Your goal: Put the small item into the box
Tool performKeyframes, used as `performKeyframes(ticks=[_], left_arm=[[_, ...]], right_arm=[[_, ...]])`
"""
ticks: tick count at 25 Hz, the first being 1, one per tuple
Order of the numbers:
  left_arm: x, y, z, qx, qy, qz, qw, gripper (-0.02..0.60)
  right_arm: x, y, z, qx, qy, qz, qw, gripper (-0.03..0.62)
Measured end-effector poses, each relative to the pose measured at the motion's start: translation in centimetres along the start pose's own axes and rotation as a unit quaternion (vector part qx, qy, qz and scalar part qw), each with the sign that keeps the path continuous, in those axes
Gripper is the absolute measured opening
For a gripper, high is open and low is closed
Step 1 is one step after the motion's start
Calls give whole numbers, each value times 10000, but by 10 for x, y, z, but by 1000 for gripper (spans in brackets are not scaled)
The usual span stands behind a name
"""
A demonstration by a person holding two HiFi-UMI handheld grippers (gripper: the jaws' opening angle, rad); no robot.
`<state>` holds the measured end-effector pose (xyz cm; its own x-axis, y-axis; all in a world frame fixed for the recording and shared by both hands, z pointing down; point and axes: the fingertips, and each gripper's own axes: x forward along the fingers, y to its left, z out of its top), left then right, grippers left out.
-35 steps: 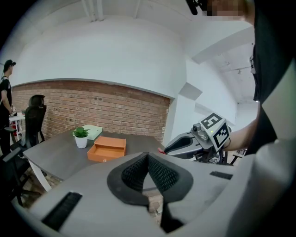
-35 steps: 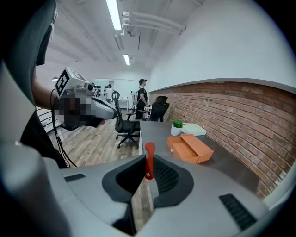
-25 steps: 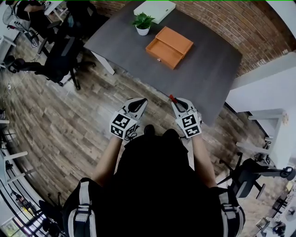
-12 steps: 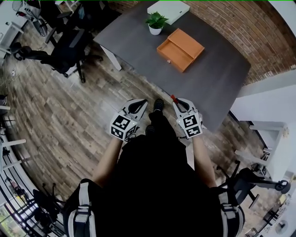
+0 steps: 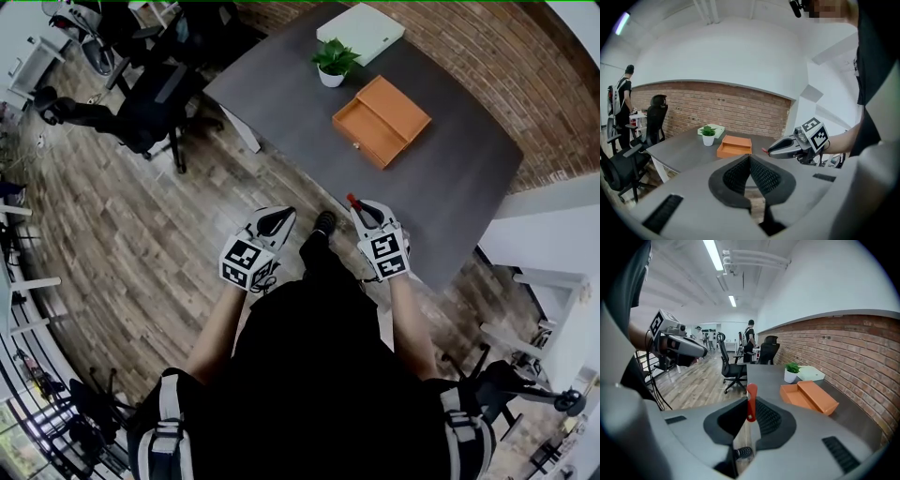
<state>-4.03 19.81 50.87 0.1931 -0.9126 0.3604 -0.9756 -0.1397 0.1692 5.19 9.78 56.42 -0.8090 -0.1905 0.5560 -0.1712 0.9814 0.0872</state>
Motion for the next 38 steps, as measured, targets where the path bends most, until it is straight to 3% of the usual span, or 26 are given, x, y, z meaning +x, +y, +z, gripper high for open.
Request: performKeyframes(ticks=[14,31,38], left_arm=[[76,39,27,39,187,-295,9994,23],[185,81,83,531,585,-932,9925,23],[212,106,101,602,544,-905,9926,23]], right_arm=[[44,-72,-1,284,180,-137,9993,66],[93,-170,-11,862,337,-407,9949,66],[120,-200,-11,774,487,-340,9952,66]])
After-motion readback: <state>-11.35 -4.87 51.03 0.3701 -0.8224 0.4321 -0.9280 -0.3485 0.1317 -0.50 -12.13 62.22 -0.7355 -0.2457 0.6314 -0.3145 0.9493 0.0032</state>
